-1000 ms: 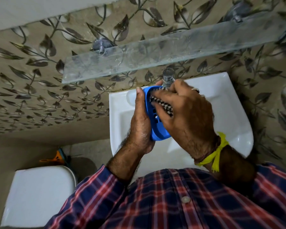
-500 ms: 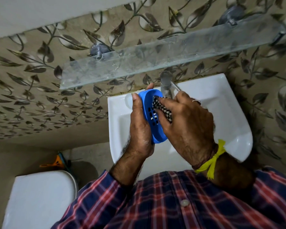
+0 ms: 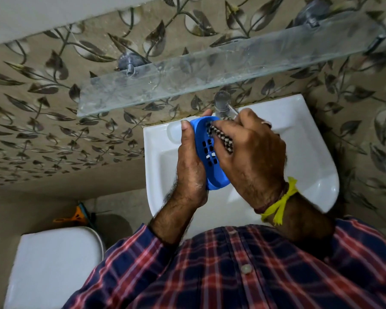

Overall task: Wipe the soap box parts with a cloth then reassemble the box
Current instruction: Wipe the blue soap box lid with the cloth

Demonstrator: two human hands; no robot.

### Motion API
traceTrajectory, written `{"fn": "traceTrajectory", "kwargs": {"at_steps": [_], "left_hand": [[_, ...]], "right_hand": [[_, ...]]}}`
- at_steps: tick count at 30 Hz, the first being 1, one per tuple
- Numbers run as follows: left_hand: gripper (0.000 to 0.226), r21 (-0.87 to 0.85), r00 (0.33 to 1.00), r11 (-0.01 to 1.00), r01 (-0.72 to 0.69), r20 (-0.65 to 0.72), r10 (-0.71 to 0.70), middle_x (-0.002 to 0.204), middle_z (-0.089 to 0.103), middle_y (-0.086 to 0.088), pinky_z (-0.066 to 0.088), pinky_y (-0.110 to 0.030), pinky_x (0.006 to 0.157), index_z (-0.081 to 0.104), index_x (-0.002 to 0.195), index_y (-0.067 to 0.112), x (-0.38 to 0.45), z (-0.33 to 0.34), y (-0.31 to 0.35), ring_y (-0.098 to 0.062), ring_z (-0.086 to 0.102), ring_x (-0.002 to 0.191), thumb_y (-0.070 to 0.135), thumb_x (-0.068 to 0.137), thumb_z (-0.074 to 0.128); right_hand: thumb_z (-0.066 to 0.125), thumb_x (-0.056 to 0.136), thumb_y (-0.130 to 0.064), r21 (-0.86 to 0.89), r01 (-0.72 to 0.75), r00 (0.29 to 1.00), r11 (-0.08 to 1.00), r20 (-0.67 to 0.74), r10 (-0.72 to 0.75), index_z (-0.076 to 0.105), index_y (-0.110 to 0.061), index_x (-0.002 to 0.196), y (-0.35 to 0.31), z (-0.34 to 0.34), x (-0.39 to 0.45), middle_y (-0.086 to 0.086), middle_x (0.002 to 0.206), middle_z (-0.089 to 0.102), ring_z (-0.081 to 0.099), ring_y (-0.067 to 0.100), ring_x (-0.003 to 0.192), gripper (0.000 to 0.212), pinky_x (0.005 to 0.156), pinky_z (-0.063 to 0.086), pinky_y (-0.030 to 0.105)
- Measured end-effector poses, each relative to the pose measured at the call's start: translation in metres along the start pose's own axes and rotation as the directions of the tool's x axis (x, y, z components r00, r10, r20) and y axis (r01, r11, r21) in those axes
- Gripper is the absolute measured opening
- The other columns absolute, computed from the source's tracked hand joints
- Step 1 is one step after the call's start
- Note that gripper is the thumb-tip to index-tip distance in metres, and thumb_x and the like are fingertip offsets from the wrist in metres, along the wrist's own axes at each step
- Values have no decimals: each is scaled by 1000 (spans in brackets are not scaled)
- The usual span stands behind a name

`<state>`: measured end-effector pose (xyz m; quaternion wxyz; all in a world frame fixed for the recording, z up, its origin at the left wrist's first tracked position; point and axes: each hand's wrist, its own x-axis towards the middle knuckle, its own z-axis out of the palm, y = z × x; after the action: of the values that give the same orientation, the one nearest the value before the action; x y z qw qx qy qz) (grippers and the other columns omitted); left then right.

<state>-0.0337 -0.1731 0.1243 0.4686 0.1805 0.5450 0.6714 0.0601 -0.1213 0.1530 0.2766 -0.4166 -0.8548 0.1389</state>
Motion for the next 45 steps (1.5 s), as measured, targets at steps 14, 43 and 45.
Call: {"fn": "traceTrajectory", "kwargs": {"at_steps": [14, 43, 45], "left_hand": [[68, -22, 1000, 1000, 10, -11, -11, 111, 71, -11, 52, -47, 90, 65, 130, 28, 5, -5, 8, -30, 66, 100, 71, 90, 32], [63, 46, 999, 999, -24, 28, 22, 99, 62, -18, 50, -45, 81, 67, 126, 28, 7, -4, 18, -30, 60, 85, 67, 89, 33], [62, 63, 999, 998, -23, 43, 20, 97, 66, -16, 50, -47, 83, 67, 125, 27, 10, -7, 21, -28, 62, 83, 66, 89, 35]], "right_hand": [[73, 84, -34, 25, 20, 998, 999, 57, -22, 76, -30, 103, 15, -4, -11, -2, 89, 60, 63, 26, 76, 20, 59, 42, 28], [74, 83, -29, -24, 161, 961, 987, 232, -151, 77, -28, 97, 17, -14, -8, 0, 88, 59, 62, 26, 76, 14, 61, 46, 32], [72, 85, -28, -43, 251, 912, 967, 344, -222, 76, -30, 97, 20, -17, -11, 0, 90, 59, 62, 28, 78, 14, 64, 48, 35]]}}
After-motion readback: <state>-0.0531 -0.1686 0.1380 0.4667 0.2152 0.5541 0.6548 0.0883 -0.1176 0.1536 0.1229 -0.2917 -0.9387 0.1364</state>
